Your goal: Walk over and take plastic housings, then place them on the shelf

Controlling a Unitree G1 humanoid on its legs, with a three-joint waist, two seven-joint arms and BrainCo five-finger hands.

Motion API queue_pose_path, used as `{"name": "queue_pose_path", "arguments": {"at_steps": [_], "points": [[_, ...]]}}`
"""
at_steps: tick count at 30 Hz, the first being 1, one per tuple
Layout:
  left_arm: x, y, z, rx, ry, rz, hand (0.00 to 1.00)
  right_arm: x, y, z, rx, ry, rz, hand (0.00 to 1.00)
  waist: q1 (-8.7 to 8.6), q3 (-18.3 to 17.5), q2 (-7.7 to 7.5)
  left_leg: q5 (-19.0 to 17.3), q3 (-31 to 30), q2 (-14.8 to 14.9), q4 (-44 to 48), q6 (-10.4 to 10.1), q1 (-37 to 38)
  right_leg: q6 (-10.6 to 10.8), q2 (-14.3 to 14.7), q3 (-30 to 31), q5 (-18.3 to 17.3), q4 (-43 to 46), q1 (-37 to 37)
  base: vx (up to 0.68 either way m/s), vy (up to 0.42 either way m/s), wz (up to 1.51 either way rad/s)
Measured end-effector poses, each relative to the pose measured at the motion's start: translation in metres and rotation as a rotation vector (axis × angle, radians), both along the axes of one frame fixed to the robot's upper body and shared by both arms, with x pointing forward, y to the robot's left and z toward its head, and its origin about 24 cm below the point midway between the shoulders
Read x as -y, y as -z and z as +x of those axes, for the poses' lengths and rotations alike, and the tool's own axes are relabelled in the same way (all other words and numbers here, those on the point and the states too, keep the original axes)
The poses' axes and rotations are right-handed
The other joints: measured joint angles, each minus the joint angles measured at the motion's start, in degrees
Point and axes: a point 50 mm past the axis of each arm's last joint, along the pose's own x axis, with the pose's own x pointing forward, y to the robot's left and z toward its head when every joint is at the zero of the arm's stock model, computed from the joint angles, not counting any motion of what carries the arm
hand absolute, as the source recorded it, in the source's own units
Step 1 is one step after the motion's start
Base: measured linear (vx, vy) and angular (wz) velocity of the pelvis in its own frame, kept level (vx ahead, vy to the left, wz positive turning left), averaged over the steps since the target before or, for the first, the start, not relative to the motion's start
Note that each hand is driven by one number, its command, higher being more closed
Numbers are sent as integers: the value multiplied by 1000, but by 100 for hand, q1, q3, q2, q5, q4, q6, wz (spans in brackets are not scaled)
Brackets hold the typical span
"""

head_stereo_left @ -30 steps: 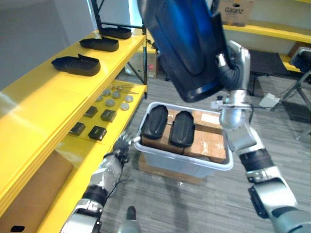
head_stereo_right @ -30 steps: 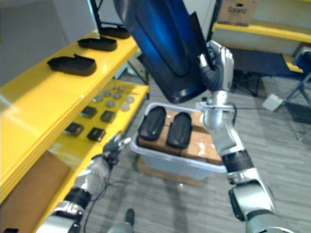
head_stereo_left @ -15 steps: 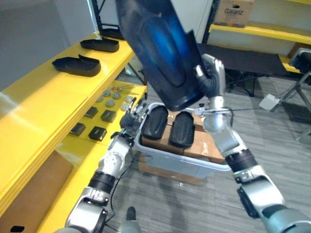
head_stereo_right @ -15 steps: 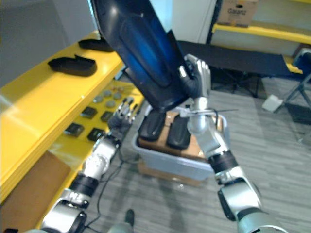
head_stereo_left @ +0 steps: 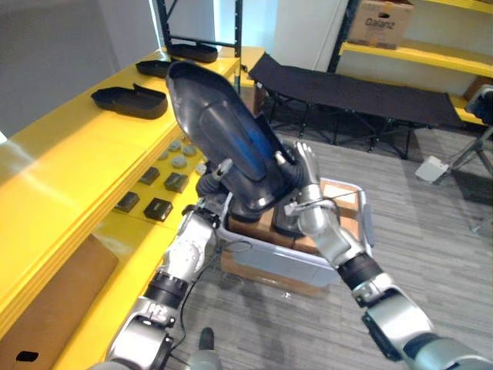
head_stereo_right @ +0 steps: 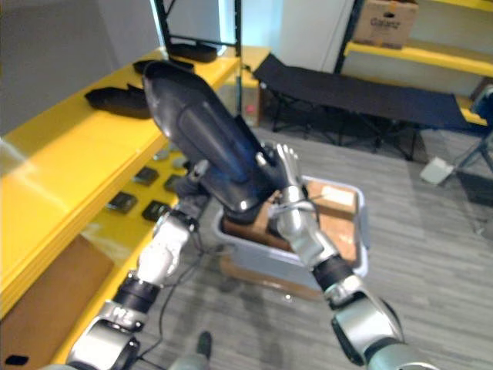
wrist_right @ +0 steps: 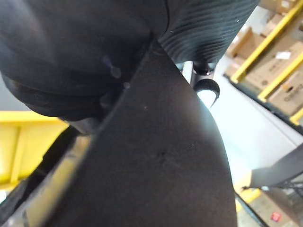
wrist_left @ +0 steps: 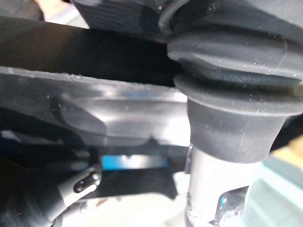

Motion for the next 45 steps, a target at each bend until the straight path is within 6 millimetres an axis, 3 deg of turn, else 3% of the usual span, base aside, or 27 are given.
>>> {"name": "queue_pose_path", "arguments": {"at_steps": [4,5,24,43,44,45], "points": [[1,-1,-1,7,2,3,0,2,8,2,-29,30,-1,100,6,-19,-31,0,-5,-2,0,0,-1,-1,0,-10,0,-7,4,0,-3,1],[2,-2,-1,9,-1,2,100,2,9,2,-32,32,-1,100,5,-25,-39,0,-7,-6,0,0,-1,-1,-2,-10,-1,-9,5,0,0,0],[-14,-6,3,-16,-173,223,100,-16,1,-8,60,-60,41,100,14,-41,-65,-1,-39,-6,2,0,-3,-9,0,-25,-7,-35,10,0,0,0],[-18,-5,-2,41,-179,103,100,-30,-1,-23,94,-113,127,100,-24,-42,-67,-8,-17,15,4,-8,-2,-54,17,-6,-33,-53,0,0,0,0],[-18,-4,-2,42,-181,103,100,-31,0,-24,91,-113,131,0,-26,-42,-67,-8,-16,14,4,-8,-1,-54,16,-6,-33,-56,0,0,0,0],[-18,-4,-2,41,-182,102,100,-31,0,-24,89,-113,132,0,-27,-42,-67,-8,-15,14,4,-8,-1,-54,15,-5,-33,-57,0,0,0,0]]}}
